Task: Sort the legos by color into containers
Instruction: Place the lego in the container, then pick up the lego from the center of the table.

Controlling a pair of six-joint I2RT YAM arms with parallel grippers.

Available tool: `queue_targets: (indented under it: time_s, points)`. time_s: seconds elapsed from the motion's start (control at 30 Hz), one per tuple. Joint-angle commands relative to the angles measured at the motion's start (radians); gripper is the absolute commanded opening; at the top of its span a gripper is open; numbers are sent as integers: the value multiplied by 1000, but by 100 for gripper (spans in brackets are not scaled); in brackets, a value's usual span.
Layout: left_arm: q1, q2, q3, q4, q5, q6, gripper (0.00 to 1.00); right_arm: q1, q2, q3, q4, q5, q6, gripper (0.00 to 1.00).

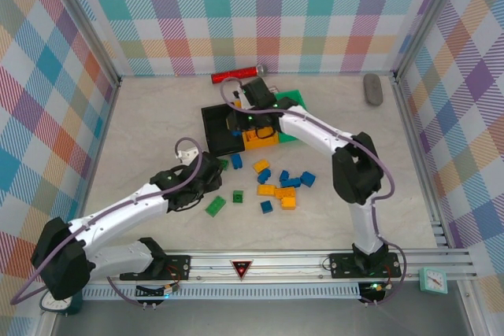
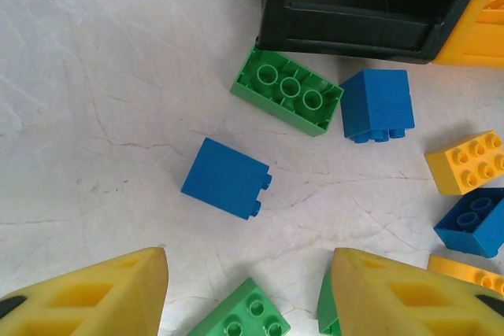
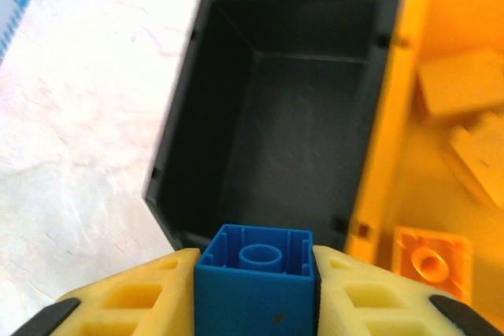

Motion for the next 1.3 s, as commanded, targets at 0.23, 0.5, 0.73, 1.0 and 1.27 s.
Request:
queue_targets:
  time_s: [0.23,0.5,0.73,1.0,1.27]
  points:
    - [8,-12,12,32,122,85,68,22,74,200,-125,-5,-25,53]
    - [7,277,253,-53,144,155,71,21,-195,-181,-37,117,-60,54]
    - [6,486,418,-81,102,155,67,-48,-448,-592,65,183,-10,54]
    - [13,681,596,-128,66,133,64,-113,-645,-851,119,240,3,55]
    - [68,761,610,-79,127,38,57,-131,-721,-969,170,248,1,55]
